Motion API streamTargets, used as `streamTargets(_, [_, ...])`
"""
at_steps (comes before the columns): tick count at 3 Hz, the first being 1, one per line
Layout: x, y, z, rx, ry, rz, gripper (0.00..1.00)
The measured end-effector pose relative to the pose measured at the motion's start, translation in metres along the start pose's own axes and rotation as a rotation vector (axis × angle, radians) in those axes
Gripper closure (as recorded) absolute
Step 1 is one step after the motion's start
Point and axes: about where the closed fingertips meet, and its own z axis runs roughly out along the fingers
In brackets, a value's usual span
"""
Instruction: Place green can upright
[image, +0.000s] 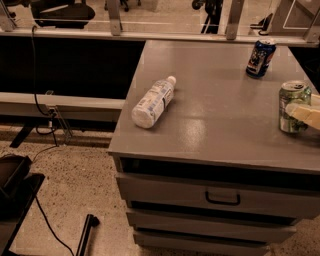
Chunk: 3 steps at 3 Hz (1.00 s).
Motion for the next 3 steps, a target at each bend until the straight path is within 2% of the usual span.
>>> streamTargets(1, [-0.002,0.000,-0.001,-0.010,0.004,-0.014,0.49])
streamTargets(3, [-0.008,-0.002,-0.011,0.017,0.040,-0.074,0.00])
